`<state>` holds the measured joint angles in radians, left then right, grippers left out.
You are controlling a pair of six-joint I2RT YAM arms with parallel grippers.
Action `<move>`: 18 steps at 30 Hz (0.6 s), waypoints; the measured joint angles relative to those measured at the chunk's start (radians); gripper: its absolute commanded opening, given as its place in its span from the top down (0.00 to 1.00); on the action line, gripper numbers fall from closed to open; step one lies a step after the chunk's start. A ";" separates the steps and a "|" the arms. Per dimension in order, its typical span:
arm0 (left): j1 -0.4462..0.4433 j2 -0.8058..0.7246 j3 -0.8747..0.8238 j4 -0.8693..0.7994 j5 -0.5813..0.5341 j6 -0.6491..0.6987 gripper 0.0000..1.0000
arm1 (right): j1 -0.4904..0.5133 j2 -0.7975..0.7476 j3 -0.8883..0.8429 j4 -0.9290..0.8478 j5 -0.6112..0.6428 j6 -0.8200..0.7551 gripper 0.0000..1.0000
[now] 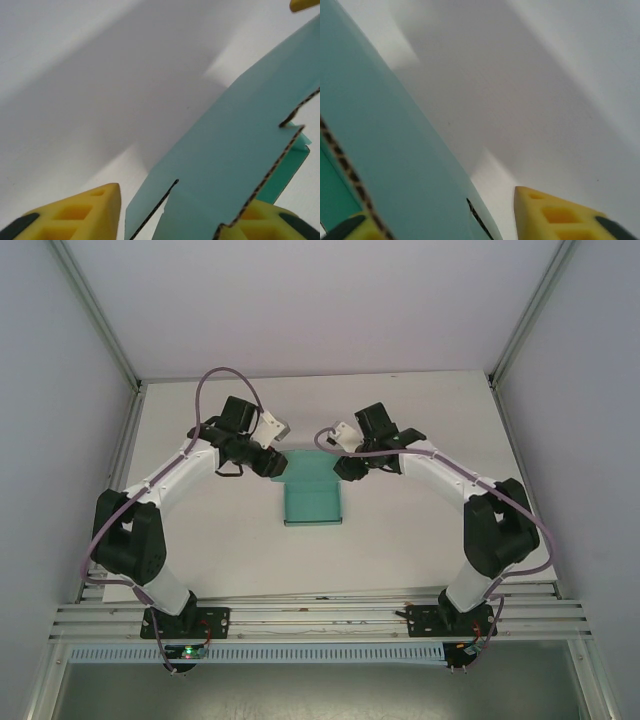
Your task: Assemble paper box
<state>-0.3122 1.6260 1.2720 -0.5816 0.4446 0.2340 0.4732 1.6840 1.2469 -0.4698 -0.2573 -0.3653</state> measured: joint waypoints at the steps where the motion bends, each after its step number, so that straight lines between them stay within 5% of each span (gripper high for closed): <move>1: 0.000 0.000 0.000 -0.005 0.000 0.007 0.68 | 0.000 0.005 0.002 -0.008 0.000 -0.002 0.73; 11: -0.041 -0.002 -0.004 -0.028 -0.060 0.060 1.00 | 0.000 -0.003 0.003 -0.038 0.008 0.004 0.76; 16: -0.060 -0.015 -0.015 -0.023 -0.103 0.051 1.00 | 0.000 -0.025 0.000 -0.051 0.026 0.019 0.75; 18: -0.061 -0.023 -0.021 -0.020 -0.112 0.048 1.00 | 0.000 -0.039 -0.009 -0.053 0.032 0.023 0.81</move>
<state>-0.3737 1.6032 1.2510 -0.6014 0.3328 0.2817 0.4732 1.6447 1.2381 -0.5224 -0.2249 -0.3420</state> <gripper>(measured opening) 0.048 0.241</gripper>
